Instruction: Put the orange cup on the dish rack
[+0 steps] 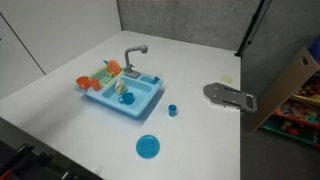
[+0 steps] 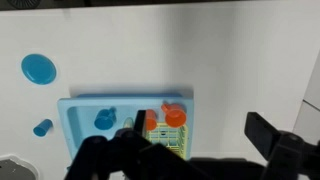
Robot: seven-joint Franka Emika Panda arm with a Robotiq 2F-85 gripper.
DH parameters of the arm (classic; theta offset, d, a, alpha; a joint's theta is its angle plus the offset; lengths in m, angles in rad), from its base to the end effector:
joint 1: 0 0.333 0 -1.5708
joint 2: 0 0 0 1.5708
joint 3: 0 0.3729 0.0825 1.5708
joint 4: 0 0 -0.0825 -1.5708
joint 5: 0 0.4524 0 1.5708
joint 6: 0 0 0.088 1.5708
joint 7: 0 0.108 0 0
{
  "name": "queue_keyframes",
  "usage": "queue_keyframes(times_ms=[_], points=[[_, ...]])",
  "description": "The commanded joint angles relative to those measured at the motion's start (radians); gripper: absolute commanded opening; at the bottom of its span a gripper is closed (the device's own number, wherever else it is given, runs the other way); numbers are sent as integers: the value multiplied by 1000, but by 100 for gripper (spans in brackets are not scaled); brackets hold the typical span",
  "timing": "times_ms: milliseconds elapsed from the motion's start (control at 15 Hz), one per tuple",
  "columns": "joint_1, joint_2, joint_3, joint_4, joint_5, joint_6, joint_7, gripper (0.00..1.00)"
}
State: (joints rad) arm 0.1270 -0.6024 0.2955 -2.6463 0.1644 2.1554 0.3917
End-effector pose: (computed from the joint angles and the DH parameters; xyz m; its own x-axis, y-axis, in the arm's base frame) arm 0.3623 0.1695 0.4464 0.9905 -0.0959 0.0985 -0.0945 -0.9954 -0.0184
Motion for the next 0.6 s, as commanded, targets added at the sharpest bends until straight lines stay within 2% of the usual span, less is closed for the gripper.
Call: queue_keyframes(times_ms=[0, 533], points=[[10, 1, -10, 1, -7, -2, 5, 100], [1, 41, -5, 39, -27, -29, 7, 100]])
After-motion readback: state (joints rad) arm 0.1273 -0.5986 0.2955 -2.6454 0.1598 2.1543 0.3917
